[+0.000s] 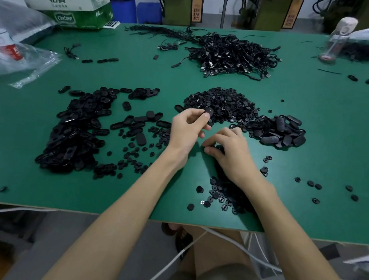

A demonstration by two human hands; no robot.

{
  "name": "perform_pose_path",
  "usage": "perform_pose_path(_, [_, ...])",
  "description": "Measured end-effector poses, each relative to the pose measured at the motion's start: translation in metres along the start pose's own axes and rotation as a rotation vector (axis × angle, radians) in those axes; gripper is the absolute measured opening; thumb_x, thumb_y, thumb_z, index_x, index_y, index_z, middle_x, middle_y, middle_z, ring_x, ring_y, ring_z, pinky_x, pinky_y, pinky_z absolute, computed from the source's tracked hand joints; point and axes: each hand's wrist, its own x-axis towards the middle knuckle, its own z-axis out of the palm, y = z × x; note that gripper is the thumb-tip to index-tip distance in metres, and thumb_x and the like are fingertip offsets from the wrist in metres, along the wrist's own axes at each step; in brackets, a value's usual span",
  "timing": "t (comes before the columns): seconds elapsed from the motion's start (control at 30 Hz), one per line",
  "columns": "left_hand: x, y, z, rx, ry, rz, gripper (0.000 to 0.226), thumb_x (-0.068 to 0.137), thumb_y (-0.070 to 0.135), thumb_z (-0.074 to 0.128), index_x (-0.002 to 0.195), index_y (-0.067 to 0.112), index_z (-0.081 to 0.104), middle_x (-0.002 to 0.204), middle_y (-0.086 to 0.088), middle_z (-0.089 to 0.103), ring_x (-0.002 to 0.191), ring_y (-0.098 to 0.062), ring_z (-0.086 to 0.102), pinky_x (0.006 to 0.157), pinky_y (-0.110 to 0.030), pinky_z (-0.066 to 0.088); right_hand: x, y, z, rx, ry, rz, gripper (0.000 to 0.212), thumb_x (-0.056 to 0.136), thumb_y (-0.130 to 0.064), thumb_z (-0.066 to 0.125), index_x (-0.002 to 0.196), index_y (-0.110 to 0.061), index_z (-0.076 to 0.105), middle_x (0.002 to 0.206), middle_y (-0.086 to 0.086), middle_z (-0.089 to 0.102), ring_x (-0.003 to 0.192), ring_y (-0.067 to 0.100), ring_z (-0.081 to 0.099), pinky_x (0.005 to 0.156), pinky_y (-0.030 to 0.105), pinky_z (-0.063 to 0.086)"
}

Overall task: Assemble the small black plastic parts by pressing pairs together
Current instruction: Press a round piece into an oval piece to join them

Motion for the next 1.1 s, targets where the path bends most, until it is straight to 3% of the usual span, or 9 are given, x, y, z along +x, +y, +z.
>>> perform_pose_path(0.2, [-0.002,-0.017,0.003,0.021,-0.009,0.011,0.021,0.099,0.002,0.064,0.118,0.005,0.071,0.09,-0.001,0.071,0.07,-0.002,0.065,0.062,-0.018,0.05,0.0,-0.003,-0.004,0.058,-0.001,0.035,0.011,0.093,-0.011,0.074,0.104,-0.014,0.074,0.094,0.003,0.067,0.097,0.026,0.052,0.088,0.035,0.041])
perform_pose_path(0.3, [-0.002,-0.018,0.002,0.042,-0.008,0.025,0.025,0.099,0.002,0.064,0.123,0.003,0.07,0.087,0.001,0.069,0.067,0.001,0.063,0.062,-0.017,0.049,-0.003,-0.002,-0.011,0.284,0.136,0.111,0.018,0.089,-0.001,0.074,0.099,-0.016,0.071,0.086,-0.004,0.067,0.084,0.006,0.059,0.078,0.018,0.044])
perform_pose_path(0.37, [-0.004,-0.018,0.003,0.061,-0.027,0.041,0.023,0.099,0.001,0.063,0.121,0.005,0.07,0.091,0.0,0.072,0.076,0.0,0.069,0.062,-0.017,0.05,-0.005,-0.002,-0.014,0.405,0.19,0.169,0.019,0.09,0.0,0.073,0.098,-0.017,0.071,0.086,-0.005,0.069,0.08,0.001,0.061,0.075,0.01,0.044])
perform_pose_path(0.6, [-0.007,-0.017,0.004,0.014,-0.093,0.062,0.018,0.099,-0.001,0.063,0.108,0.012,0.072,0.1,-0.004,0.074,0.088,-0.015,0.077,0.065,-0.023,0.057,-0.002,0.002,-0.015,0.559,0.299,0.27,0.013,0.091,-0.004,0.073,0.098,-0.014,0.074,0.094,-0.002,0.074,0.088,0.019,0.071,0.081,0.029,0.057])
perform_pose_path(0.73, [-0.008,-0.016,0.005,0.013,-0.096,0.048,0.019,0.098,0.001,0.066,0.116,0.003,0.072,0.105,-0.003,0.074,0.088,-0.021,0.078,0.07,-0.029,0.061,-0.002,0.002,-0.017,0.67,0.331,0.296,0.017,0.088,-0.002,0.074,0.098,-0.016,0.074,0.09,0.001,0.072,0.088,0.015,0.07,0.082,0.026,0.056])
perform_pose_path(0.83, [-0.01,-0.014,0.005,-0.003,-0.118,0.052,0.02,0.097,-0.003,0.065,0.112,0.007,0.073,0.105,0.002,0.075,0.089,-0.019,0.078,0.069,-0.026,0.06,-0.002,0.002,-0.017,0.727,0.343,0.325,0.019,0.087,-0.004,0.076,0.1,-0.017,0.074,0.09,0.003,0.074,0.086,0.011,0.069,0.08,0.026,0.056])
perform_pose_path(1.1, [-0.011,-0.015,0.004,-0.006,-0.144,0.07,0.024,0.096,-0.006,0.064,0.118,0.001,0.072,0.11,-0.008,0.077,0.09,-0.021,0.078,0.062,-0.022,0.055,-0.002,0.006,-0.019,0.859,0.422,0.4,0.02,0.087,-0.003,0.077,0.105,-0.012,0.074,0.091,0.002,0.075,0.086,0.01,0.07,0.078,0.026,0.057])
